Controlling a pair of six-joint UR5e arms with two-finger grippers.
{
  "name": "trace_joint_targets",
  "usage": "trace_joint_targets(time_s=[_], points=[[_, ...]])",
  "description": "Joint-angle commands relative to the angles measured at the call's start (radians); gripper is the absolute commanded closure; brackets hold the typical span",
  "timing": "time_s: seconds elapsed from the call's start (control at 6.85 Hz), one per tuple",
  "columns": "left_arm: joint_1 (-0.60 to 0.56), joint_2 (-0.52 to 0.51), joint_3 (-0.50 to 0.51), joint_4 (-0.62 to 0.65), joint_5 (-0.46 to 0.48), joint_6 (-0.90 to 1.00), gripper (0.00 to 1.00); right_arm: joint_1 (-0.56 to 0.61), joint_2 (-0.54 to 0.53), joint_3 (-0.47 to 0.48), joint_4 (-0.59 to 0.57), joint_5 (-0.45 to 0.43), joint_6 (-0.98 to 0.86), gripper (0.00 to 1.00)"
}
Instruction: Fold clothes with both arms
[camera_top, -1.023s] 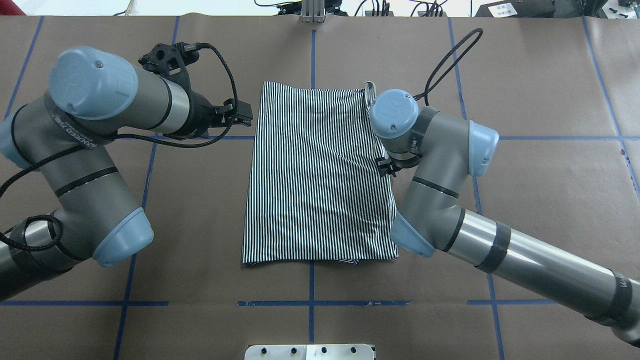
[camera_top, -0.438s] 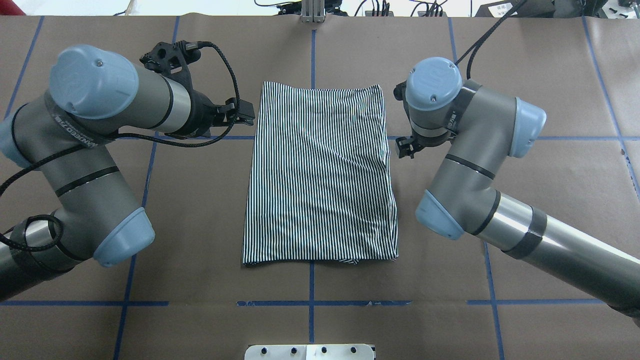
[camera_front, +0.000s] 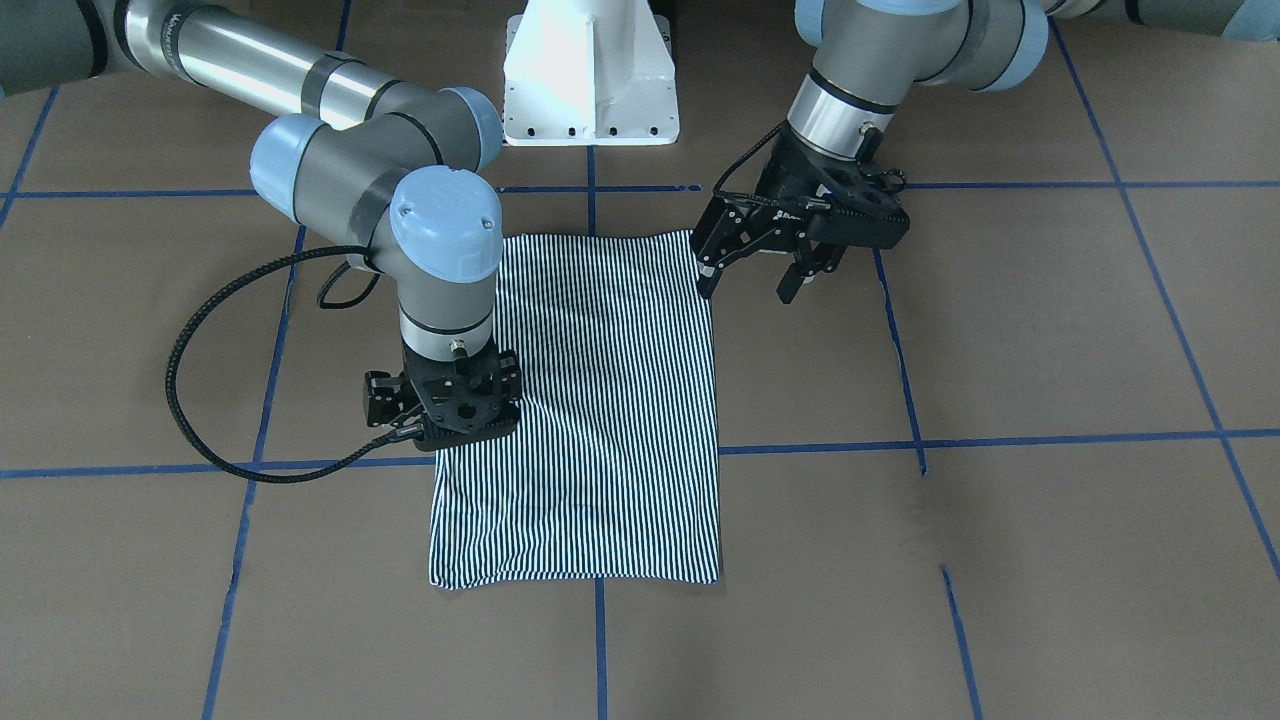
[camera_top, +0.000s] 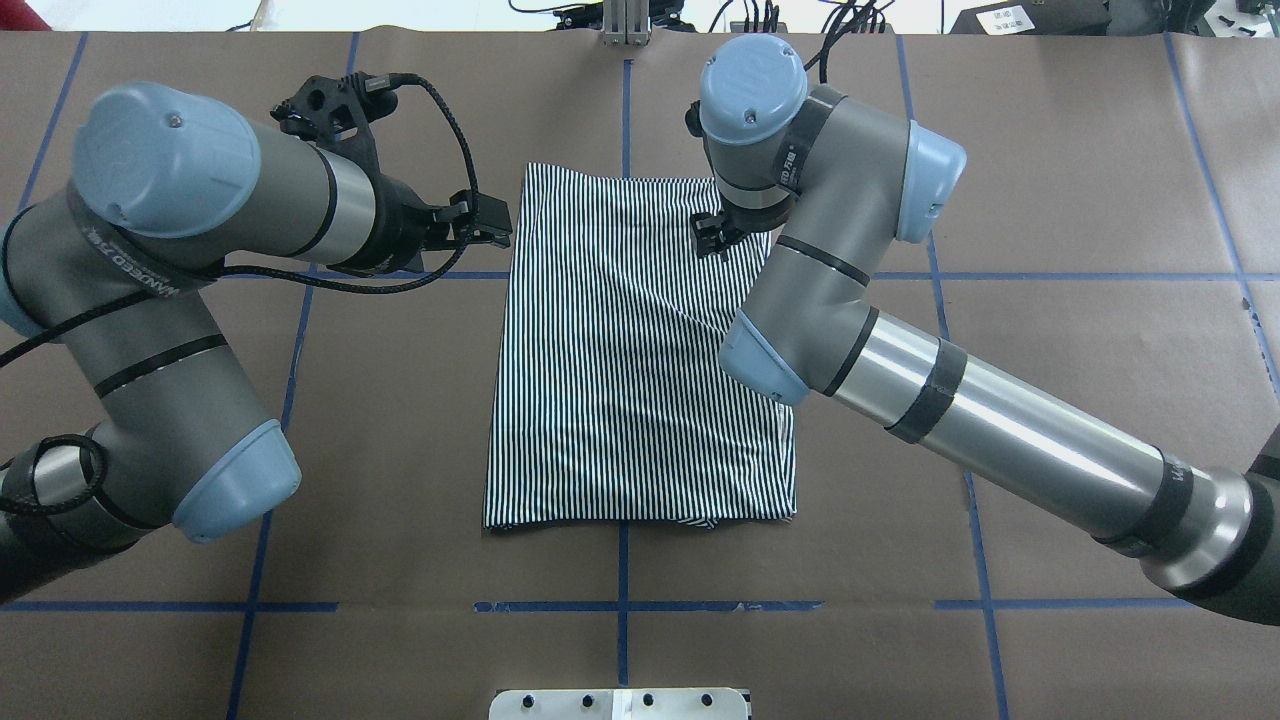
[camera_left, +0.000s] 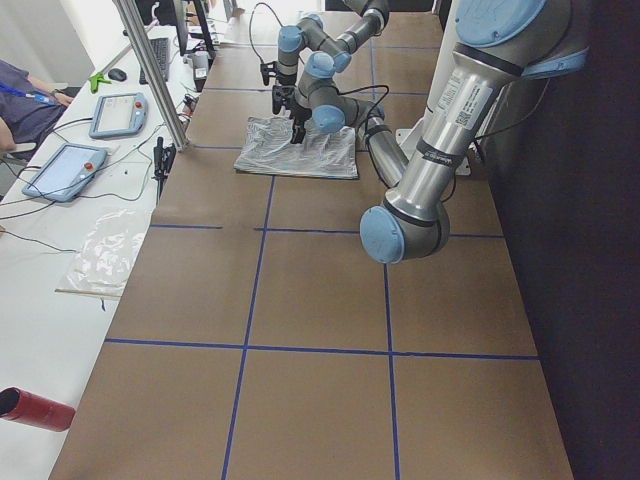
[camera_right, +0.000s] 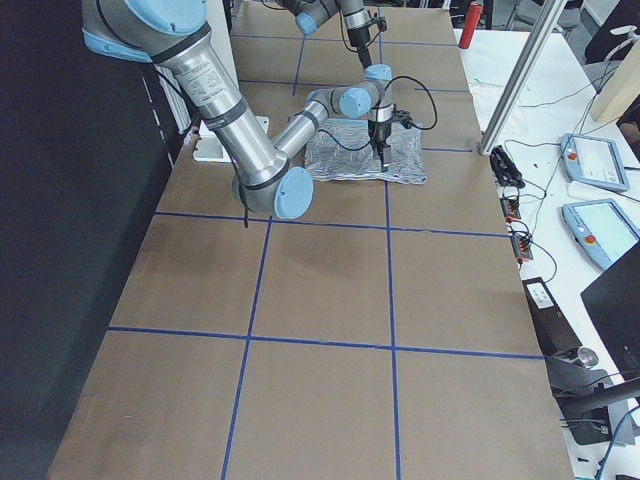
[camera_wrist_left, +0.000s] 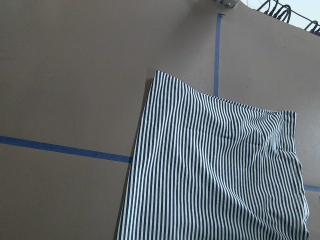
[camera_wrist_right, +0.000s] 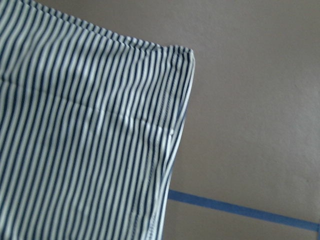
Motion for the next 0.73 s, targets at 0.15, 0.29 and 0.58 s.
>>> trace_joint_targets(time_s=[0.15,0.29,0.58], points=[[0.107,0.077,-0.021,0.004,-0.027,-0.337,0.02,0.012,-0.146,0.227,0.024,0.156,0.135,0.00],[0.199,0.073,-0.014,0.057,0.057,-0.432,0.06,0.012,-0.200,0.321,0.024,0.200,0.199,0.00],[0.322,0.062,-0.008,0.167,0.169,-0.509,0.06,-0.008,-0.248,0.406,0.026,0.222,0.284,0.00]])
